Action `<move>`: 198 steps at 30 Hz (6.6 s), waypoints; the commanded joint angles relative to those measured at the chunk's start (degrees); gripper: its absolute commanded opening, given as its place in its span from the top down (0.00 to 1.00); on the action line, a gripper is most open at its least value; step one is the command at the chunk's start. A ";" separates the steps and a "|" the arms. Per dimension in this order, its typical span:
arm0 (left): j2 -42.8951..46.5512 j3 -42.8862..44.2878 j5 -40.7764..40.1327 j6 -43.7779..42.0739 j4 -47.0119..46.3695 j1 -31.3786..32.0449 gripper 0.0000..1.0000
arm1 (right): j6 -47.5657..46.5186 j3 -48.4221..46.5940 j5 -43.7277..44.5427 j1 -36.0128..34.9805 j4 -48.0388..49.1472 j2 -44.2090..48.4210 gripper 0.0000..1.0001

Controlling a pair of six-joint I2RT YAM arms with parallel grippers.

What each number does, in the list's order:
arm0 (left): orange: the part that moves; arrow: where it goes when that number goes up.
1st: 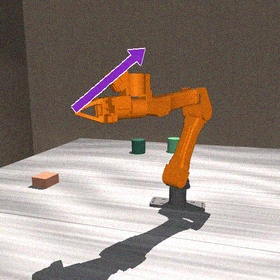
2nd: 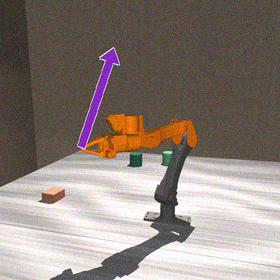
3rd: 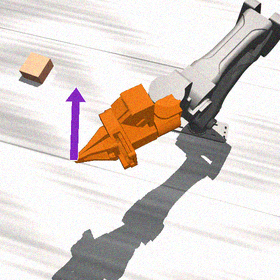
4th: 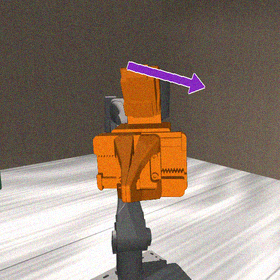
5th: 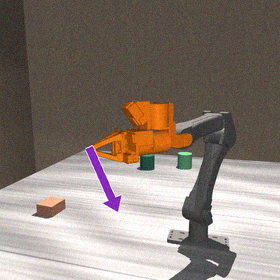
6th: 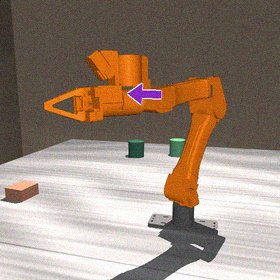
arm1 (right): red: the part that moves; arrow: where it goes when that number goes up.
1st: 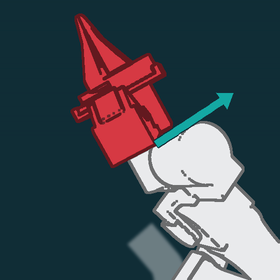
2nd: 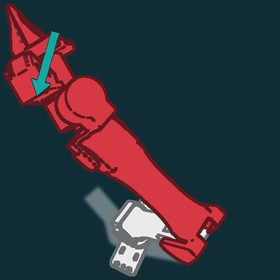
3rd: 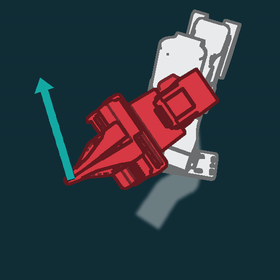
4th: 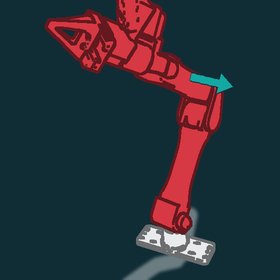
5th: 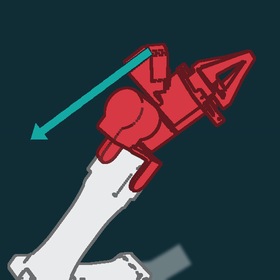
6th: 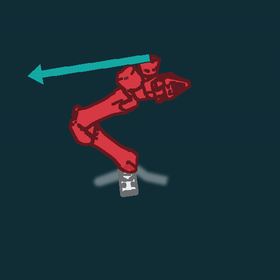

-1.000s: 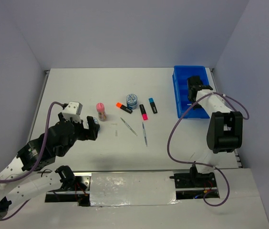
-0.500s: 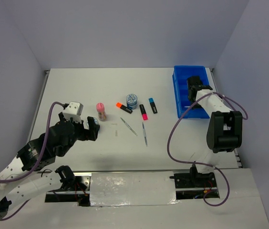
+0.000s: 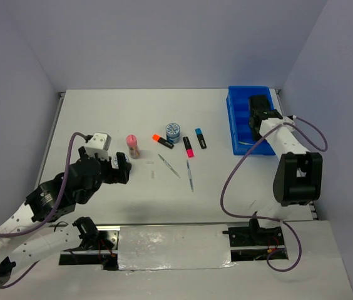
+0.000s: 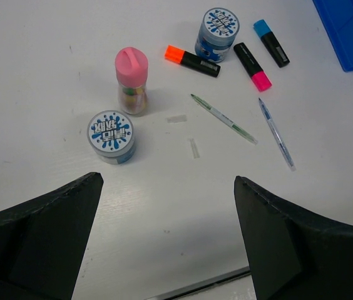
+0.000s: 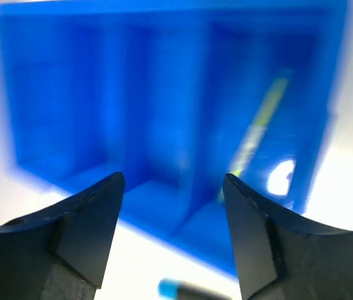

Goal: Sort the stationery into containers
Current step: Place the pen in the storage box, then pick up the pen from the center of the board, then pick up the pen cap from the center of the board, then close the pen cap on the pen.

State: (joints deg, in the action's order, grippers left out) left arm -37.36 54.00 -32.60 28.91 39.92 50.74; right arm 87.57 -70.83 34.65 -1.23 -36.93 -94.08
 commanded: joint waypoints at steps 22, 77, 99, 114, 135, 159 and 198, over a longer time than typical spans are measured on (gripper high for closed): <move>-9.39 1.11 3.86 2.03 0.16 -19.89 0.01 | -63.14 4.19 -20.85 -40.95 3.69 8.23 0.20; -32.84 -1.53 13.09 14.95 -12.22 -8.73 0.03 | -61.03 18.44 -24.99 -41.22 4.77 25.96 0.99; -59.23 4.54 14.32 14.78 -17.60 -9.61 0.38 | -62.35 22.40 -26.65 -41.30 4.85 33.97 0.99; -61.60 3.83 14.23 14.25 -18.74 -10.22 0.51 | -62.52 23.28 -28.50 -41.22 6.08 34.23 1.00; -60.47 2.96 12.03 15.04 -16.01 -8.64 1.00 | -63.14 25.30 -34.30 -41.48 9.59 38.36 1.00; -4.03 -21.39 34.80 24.88 -65.50 -8.20 1.00 | -53.64 35.59 -14.44 -71.36 50.72 40.30 1.00; -1.04 -24.29 38.31 22.07 -64.01 -8.29 1.00 | -59.88 29.96 -12.15 -73.74 47.74 39.68 1.00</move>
State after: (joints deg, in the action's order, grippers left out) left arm -39.00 29.71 5.23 52.42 -21.32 42.22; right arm 28.64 -37.95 21.45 -74.39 9.41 -54.72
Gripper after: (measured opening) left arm 0.191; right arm 0.104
